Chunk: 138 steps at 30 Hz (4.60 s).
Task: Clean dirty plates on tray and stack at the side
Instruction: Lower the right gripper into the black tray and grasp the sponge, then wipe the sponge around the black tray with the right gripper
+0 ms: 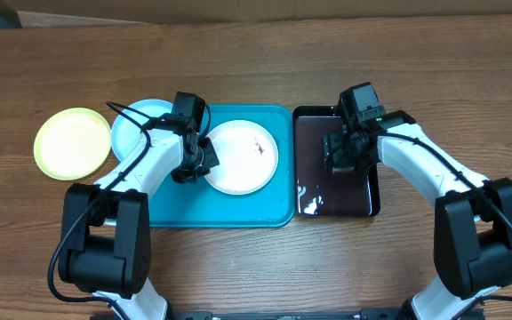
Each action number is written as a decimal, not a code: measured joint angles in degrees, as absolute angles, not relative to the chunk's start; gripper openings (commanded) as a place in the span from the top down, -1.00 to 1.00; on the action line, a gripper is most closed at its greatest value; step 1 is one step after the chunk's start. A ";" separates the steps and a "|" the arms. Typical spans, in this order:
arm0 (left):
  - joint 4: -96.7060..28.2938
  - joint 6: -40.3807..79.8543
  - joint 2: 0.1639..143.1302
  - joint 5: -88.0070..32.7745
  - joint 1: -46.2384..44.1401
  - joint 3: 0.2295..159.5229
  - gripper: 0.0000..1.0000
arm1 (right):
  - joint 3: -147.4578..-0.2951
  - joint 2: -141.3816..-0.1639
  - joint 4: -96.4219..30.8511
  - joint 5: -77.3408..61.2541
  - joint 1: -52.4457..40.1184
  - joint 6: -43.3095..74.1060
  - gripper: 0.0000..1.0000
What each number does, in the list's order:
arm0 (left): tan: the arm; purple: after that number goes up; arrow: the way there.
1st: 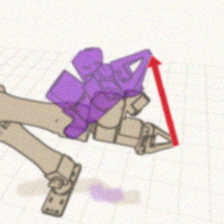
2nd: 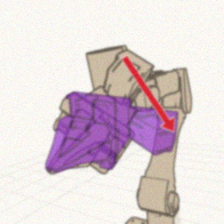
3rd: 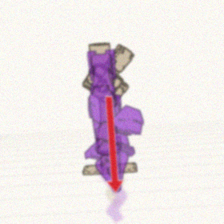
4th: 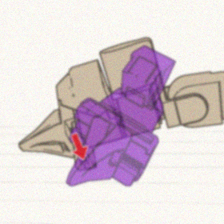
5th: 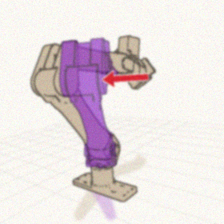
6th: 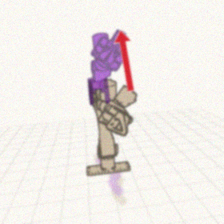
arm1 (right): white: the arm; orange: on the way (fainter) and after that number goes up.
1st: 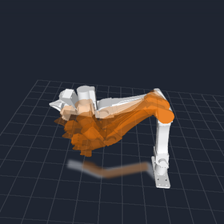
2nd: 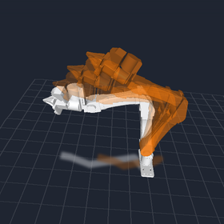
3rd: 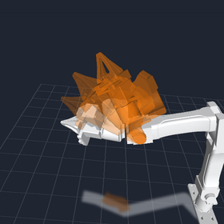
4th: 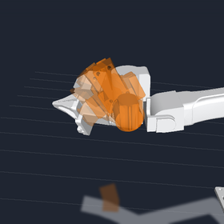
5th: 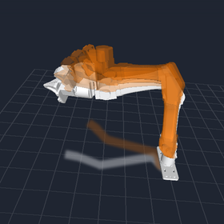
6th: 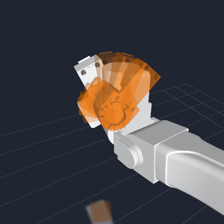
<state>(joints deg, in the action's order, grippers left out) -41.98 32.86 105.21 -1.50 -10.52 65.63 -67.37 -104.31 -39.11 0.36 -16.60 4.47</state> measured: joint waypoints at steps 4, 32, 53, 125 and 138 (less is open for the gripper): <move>-41.98 32.84 105.21 -1.50 -10.52 65.63 0.92 | -67.13 -104.31 -37.95 1.54 -16.60 4.47 -0.56; -41.98 32.84 105.21 -1.50 -10.52 65.63 0.92 | -63.59 -104.42 -34.48 1.65 -16.60 4.51 -0.11; -41.98 32.86 105.21 -1.50 -10.52 65.63 0.92 | -63.55 -104.42 -34.11 -0.99 -16.60 4.51 -0.08; -41.54 32.67 105.21 -1.50 -10.52 65.63 0.92 | -69.12 -80.16 -47.16 -3.36 -16.60 5.82 0.93; -41.91 32.88 105.21 -1.48 -10.52 65.63 0.63 | -68.99 -86.08 -47.33 -6.15 -17.02 7.29 0.93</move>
<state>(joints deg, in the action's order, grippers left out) -41.91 32.88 105.21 -1.48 -10.52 65.63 -68.99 -86.08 -47.33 -6.15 -17.02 7.29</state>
